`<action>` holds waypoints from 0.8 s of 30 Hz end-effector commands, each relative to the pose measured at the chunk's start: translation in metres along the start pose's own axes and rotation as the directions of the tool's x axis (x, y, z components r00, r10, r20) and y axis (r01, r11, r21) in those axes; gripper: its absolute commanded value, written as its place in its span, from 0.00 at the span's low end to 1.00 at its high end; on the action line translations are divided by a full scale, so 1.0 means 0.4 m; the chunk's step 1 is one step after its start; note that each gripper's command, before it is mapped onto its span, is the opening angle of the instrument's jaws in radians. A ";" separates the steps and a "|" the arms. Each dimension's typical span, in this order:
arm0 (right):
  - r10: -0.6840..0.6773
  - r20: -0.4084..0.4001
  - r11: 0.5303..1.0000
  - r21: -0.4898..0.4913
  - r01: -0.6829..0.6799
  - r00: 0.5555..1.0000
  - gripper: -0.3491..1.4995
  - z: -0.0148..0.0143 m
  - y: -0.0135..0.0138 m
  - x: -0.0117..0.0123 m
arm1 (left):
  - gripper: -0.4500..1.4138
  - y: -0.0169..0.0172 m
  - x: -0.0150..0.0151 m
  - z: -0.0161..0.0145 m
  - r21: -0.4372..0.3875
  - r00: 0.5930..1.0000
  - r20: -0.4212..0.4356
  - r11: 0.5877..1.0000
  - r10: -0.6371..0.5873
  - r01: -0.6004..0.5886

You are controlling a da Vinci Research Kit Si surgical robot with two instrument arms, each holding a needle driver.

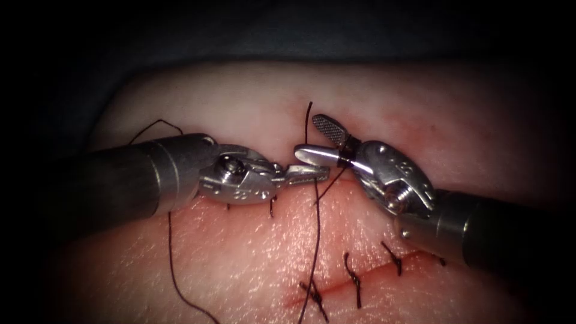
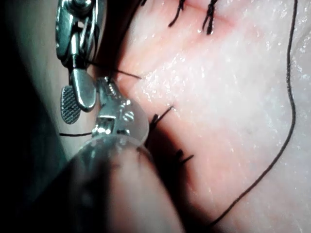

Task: Wound Closure
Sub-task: Grasp tail and pull down with right driver and up with left tool to tighten

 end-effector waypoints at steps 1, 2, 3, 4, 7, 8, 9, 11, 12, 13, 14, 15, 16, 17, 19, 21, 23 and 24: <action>0.008 -0.006 1.000 0.001 -0.008 1.000 0.65 0.0040 -0.0011 -0.0006 | 0.00 -0.0013 -0.0017 0.0021 0.003 1.000 -0.001 1.000 0.001 -0.001; 0.011 -0.001 1.000 -0.001 -0.011 1.000 0.65 0.0044 -0.0009 -0.0008 | 0.00 -0.0014 -0.0026 0.0024 0.003 1.000 0.000 1.000 -0.001 0.001; 0.020 0.004 1.000 -0.004 -0.020 1.000 0.65 0.0049 -0.0007 -0.0010 | 0.00 -0.0014 -0.0032 0.0027 0.003 1.000 0.000 1.000 -0.002 0.002; 0.025 0.014 1.000 -0.011 -0.025 1.000 0.65 0.0055 -0.0004 -0.0012 | 0.00 -0.0014 -0.0038 0.0029 0.007 1.000 0.001 1.000 -0.003 0.003; 0.046 0.021 0.999 -0.027 -0.045 0.999 0.66 0.0075 0.0000 -0.0021 | 0.00 -0.0014 -0.0061 0.0037 0.007 1.000 0.004 1.000 -0.007 0.007; 0.042 0.028 0.999 -0.029 -0.042 0.999 0.66 0.0080 -0.0001 -0.0024 | 0.00 -0.0013 -0.0065 0.0038 0.007 1.000 0.004 1.000 -0.007 0.007; 0.045 0.035 0.999 -0.033 -0.044 0.998 0.68 0.0087 -0.0005 -0.0027 | 0.00 -0.0012 -0.0068 0.0039 0.007 1.000 0.004 1.000 -0.007 0.007; 0.048 0.037 0.998 -0.037 -0.047 0.998 0.71 0.0097 -0.0012 -0.0033 | 0.00 -0.0011 -0.0074 0.0039 0.007 1.000 0.004 1.000 -0.008 0.008; 0.047 0.038 0.998 -0.040 -0.046 0.998 0.73 0.0103 -0.0017 -0.0036 | 0.00 -0.0011 -0.0075 0.0038 0.007 1.000 0.004 1.000 -0.008 0.008; 0.047 0.037 0.998 -0.041 -0.046 0.998 0.75 0.0107 -0.0021 -0.0039 | 0.00 -0.0010 -0.0076 0.0036 0.007 1.000 0.003 1.000 -0.008 0.008; 0.046 0.039 0.998 -0.045 -0.044 0.998 0.75 0.0110 -0.0025 -0.0041 | 0.00 -0.0010 -0.0077 0.0034 0.007 1.000 0.003 1.000 -0.008 0.008; 0.046 0.038 0.998 -0.047 -0.044 0.998 0.75 0.0113 -0.0028 -0.0042 | 0.00 -0.0009 -0.0077 0.0032 0.006 1.000 0.002 1.000 -0.008 0.008; 0.046 0.037 0.998 -0.048 -0.045 0.998 0.75 0.0115 -0.0032 -0.0043 | 0.00 -0.0009 -0.0077 0.0030 0.006 1.000 0.001 1.000 -0.007 0.007; 0.046 0.036 0.998 -0.048 -0.045 0.998 0.73 0.0116 -0.0034 -0.0044 | 0.00 -0.0008 -0.0077 0.0028 0.006 1.000 0.000 1.000 -0.007 0.007; 0.047 0.036 0.998 -0.049 -0.045 0.998 0.45 0.0114 -0.0039 -0.0043 | 0.00 -0.0007 -0.0077 0.0024 0.005 1.000 -0.001 1.000 -0.007 0.007; 0.050 0.028 0.998 -0.050 -0.049 0.998 0.00 0.0109 -0.0048 -0.0038 | 0.00 -0.0007 -0.0077 0.0022 0.005 1.000 -0.001 1.000 -0.007 0.007; 0.038 0.015 0.998 -0.050 -0.038 0.999 0.00 0.0106 -0.0055 -0.0035 | 0.00 -0.0006 -0.0077 0.0022 0.005 1.000 -0.001 1.000 -0.007 0.007; 0.028 0.012 0.998 -0.051 -0.027 1.000 0.00 0.0102 -0.0061 -0.0033 | 0.00 -0.0006 -0.0077 0.0022 0.005 1.000 -0.001 1.000 -0.006 0.006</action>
